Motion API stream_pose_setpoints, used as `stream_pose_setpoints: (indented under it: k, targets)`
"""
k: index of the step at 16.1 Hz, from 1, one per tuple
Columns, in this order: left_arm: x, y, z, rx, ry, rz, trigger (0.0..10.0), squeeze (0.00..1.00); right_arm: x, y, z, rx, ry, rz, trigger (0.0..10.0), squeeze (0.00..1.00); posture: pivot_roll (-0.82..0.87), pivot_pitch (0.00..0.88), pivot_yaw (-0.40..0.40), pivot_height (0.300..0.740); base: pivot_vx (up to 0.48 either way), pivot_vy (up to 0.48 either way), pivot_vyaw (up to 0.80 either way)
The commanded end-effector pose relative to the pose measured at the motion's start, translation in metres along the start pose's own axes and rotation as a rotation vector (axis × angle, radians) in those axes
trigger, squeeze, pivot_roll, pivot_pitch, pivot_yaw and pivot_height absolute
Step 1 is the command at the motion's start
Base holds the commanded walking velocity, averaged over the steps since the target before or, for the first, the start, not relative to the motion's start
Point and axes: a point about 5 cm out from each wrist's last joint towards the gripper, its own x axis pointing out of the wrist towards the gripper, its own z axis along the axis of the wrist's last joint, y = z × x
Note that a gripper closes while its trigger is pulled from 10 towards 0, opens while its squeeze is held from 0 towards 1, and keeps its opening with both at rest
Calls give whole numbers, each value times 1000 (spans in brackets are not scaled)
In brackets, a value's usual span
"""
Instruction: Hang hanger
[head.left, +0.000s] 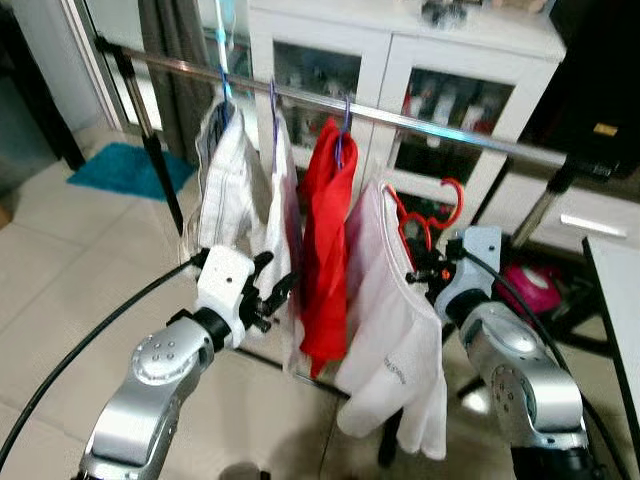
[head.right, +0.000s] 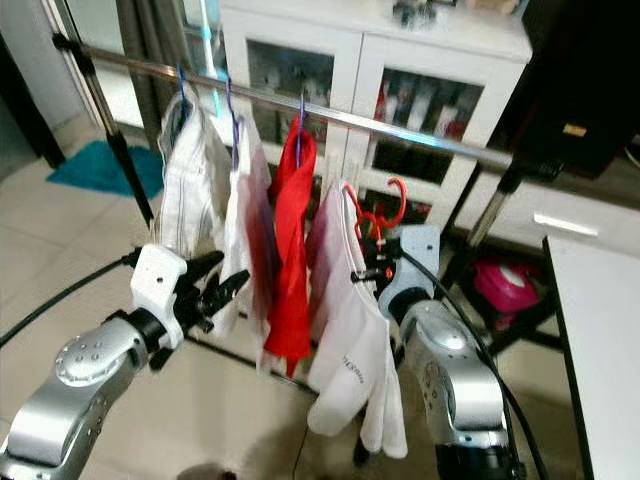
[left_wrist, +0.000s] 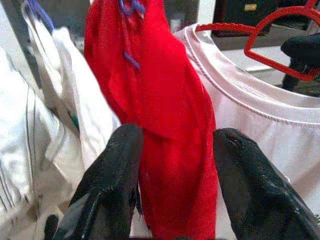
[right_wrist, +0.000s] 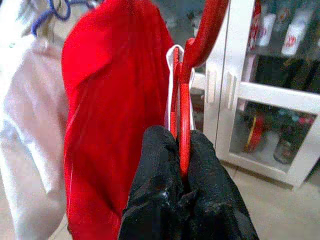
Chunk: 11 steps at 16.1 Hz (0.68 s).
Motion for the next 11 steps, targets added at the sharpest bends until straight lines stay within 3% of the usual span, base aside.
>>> stream_pose_setpoints:
  k: [1, 11]
  targets:
    - [0, -1, 4, 5, -11, -5, 10000, 0, 0, 2, 7, -15, -18, 10, 0, 0, 22, 0, -70, 740, -281, 0, 0]
    - [0, -1, 5, 8, -7, -9, 10000, 0, 1, 6, 7, -18, -12, 39, 0, 0, 22, 0, -70, 740, -283, 0, 0]
